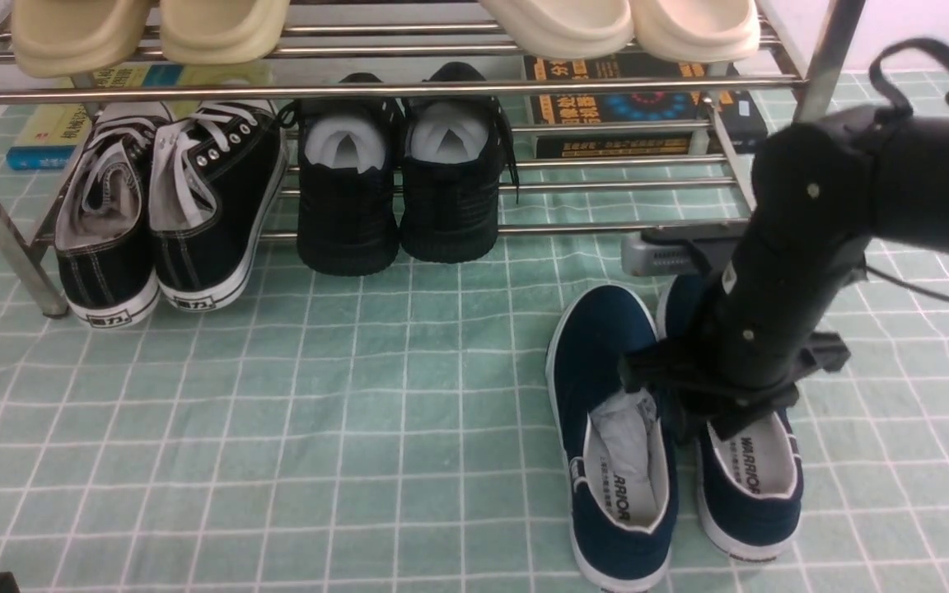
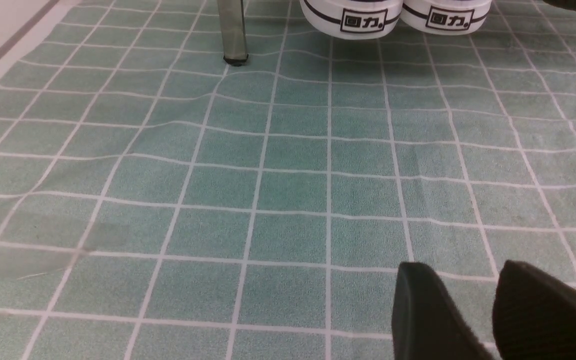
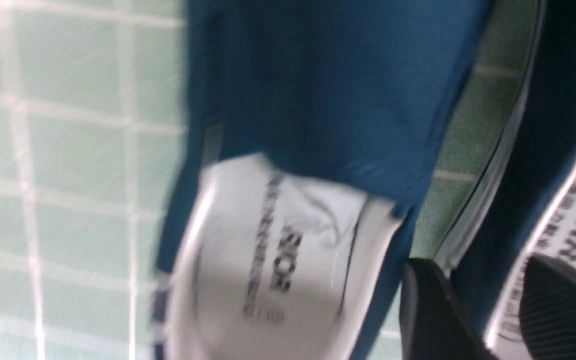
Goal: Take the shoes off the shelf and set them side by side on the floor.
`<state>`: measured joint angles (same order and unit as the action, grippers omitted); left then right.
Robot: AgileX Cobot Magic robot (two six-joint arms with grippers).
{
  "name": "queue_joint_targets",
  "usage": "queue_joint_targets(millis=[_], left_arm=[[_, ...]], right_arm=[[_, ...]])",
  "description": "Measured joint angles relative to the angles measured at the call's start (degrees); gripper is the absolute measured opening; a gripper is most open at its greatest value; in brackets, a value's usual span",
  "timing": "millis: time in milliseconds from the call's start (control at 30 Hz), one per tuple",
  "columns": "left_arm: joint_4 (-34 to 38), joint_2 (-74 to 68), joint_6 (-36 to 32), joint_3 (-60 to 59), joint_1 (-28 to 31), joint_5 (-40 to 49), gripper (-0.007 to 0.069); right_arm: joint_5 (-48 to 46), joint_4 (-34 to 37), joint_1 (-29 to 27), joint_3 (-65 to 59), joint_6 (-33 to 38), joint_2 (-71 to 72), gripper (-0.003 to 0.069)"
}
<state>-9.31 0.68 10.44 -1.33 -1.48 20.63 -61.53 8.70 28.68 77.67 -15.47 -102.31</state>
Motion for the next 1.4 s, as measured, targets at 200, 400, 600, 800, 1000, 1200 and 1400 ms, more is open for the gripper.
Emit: queue_joint_targets(millis=[200,400,600,800,1000,1200,1400], left_arm=[[-0.1,0.0,0.0,0.0,0.0,0.0,0.0241],[-0.1,0.0,0.0,0.0,0.0,0.0,0.0241],[0.0,0.0,0.0,0.0,0.0,0.0,0.0241],[0.0,0.0,0.0,0.0,0.0,0.0,0.0241],[0.0,0.0,0.0,0.0,0.0,0.0,0.0241],[0.0,0.0,0.0,0.0,0.0,0.0,0.0241],[0.0,0.0,0.0,0.0,0.0,0.0,0.0241]], right_arm=[[-7.9,-1.9,0.0,11.3,10.4,3.0,0.0228],[-8.9,-4.8,0.0,13.1,14.1,10.8,0.0106],[-9.9,-5.9,0.0,13.1,14.8,25.3,-0.0010],[-10.1,-5.9,0.0,5.3,14.9,46.6,-0.0015],[5.7,-3.9,0.0,-18.9,15.0,68.8,-0.0015],[37.1,1.7,0.0,-48.1,19.6,84.2,-0.0015],[53.9,2.9,0.0,-60.7,21.0,85.9,-0.0015]])
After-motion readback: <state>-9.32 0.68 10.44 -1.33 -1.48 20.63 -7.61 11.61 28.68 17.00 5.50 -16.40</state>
